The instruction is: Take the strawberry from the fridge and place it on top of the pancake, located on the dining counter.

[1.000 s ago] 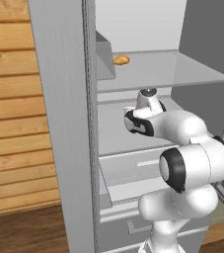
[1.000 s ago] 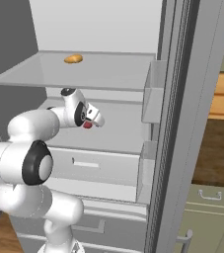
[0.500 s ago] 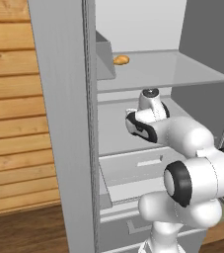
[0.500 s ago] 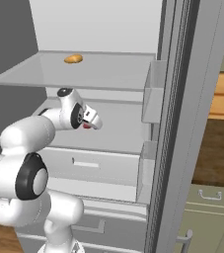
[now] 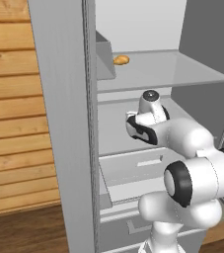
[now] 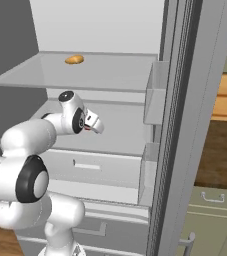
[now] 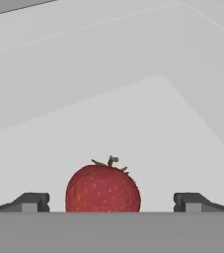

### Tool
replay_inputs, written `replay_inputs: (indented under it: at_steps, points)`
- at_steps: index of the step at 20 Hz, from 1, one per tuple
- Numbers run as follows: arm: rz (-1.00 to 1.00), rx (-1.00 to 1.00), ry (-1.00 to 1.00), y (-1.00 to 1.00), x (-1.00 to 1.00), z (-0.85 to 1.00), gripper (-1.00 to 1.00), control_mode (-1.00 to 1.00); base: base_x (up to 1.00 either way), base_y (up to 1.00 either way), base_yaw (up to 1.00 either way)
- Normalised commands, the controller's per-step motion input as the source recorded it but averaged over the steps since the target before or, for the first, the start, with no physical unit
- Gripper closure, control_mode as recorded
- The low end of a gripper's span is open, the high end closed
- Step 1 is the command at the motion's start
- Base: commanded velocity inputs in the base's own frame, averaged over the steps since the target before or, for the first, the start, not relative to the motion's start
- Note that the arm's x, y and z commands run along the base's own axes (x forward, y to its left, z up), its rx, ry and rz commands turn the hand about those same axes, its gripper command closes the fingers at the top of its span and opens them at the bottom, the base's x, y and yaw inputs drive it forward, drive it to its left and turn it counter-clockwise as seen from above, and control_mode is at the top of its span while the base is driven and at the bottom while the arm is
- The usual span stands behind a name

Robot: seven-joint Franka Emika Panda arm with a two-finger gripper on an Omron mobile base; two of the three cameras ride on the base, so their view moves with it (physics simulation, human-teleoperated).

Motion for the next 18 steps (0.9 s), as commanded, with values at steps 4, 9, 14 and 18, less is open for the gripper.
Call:
replay_inputs:
  at_steps: [4, 9, 14, 18]
  points:
    - [0.00, 0.00, 0.00, 0.00, 0.13, -0.03, -1.00, -1.00, 0.00, 0.00, 0.00]
    - [0.00, 0.00, 0.00, 0.00, 0.10, -0.07, -1.00, -1.00, 0.00, 0.00, 0.00]
    - [0.00, 0.00, 0.00, 0.00, 0.00, -0.15, -1.00, -1.00, 0.00, 0.00, 0.00]
    - [0.00, 0.00, 0.00, 0.00, 0.00, -0.17, 1.00, -1.00, 0.00, 0.00, 0.00]
